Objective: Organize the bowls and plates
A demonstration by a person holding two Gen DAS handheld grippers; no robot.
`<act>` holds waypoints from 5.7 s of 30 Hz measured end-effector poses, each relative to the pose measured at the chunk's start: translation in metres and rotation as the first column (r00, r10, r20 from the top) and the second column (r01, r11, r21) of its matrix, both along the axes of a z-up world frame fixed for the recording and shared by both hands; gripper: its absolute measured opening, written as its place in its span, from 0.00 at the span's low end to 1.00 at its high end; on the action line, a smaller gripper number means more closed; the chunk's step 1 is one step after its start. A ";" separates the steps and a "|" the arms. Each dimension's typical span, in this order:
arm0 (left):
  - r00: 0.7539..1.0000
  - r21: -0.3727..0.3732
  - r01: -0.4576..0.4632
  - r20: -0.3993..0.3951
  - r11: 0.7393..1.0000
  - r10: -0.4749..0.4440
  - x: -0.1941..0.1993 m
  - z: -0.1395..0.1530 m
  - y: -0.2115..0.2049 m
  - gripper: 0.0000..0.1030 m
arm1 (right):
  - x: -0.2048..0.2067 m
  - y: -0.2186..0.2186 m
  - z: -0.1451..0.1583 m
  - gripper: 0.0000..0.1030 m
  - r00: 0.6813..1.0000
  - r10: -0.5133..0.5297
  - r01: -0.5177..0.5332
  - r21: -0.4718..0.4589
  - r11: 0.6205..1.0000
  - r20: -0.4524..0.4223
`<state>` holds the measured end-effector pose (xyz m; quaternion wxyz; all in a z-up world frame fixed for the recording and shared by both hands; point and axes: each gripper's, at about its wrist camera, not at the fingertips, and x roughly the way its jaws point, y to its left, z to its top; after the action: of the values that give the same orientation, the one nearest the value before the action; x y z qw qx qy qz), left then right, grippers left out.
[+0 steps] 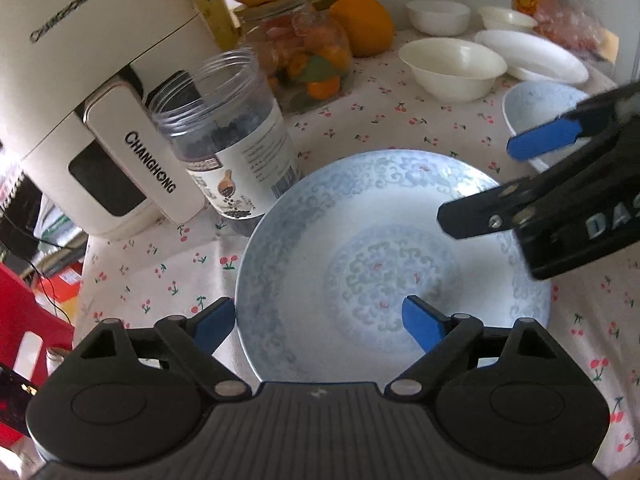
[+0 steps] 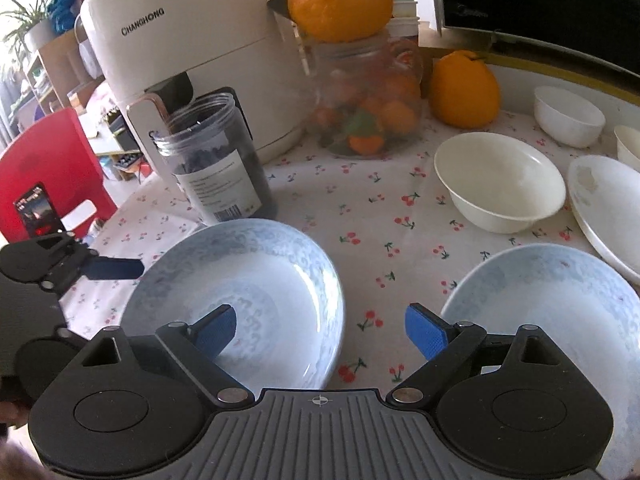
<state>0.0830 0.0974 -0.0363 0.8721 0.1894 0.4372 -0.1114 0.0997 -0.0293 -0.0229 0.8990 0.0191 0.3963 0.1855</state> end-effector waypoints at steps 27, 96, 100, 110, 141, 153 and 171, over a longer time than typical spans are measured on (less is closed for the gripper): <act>0.989 -0.223 -0.146 -0.049 0.964 0.139 0.003 0.001 0.041 0.49 | 0.003 0.020 -0.019 0.64 1.000 0.010 -0.011 -0.082 0.997 -0.014; 0.984 -0.346 -0.134 0.062 0.929 0.165 0.000 0.044 -0.015 0.19 | -0.020 -0.083 0.045 0.25 0.981 -0.189 0.190 0.039 0.981 -0.032; 0.988 -0.346 -0.110 0.062 0.932 0.140 0.002 0.044 -0.030 0.19 | -0.022 -0.100 0.046 0.25 0.976 -0.216 0.217 0.039 0.975 -0.040; 0.994 -0.352 -0.068 0.052 0.933 0.092 0.013 0.040 -0.070 0.19 | -0.022 -0.143 0.049 0.25 0.957 -0.286 0.288 0.034 0.957 -0.053; 1.000 -0.198 -0.003 0.017 0.980 0.006 0.028 0.008 -0.142 0.19 | -0.006 -0.176 0.018 0.25 0.913 -0.399 0.383 -0.156 0.910 -0.089; 0.999 -0.114 0.022 0.035 0.993 -0.018 0.026 0.002 -0.153 0.20 | -0.003 -0.171 0.007 0.26 0.914 -0.394 0.365 -0.229 0.902 -0.093; 0.998 -0.140 0.050 -0.022 0.989 -0.053 0.031 0.001 -0.155 0.68 | -0.004 -0.168 0.010 0.68 0.932 -0.343 0.308 -0.242 0.920 -0.118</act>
<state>0.1140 -0.0575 -0.0351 0.8745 0.1379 0.4343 -0.1665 0.0955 -0.1973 -0.0132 0.8796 0.0003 0.4755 -0.0139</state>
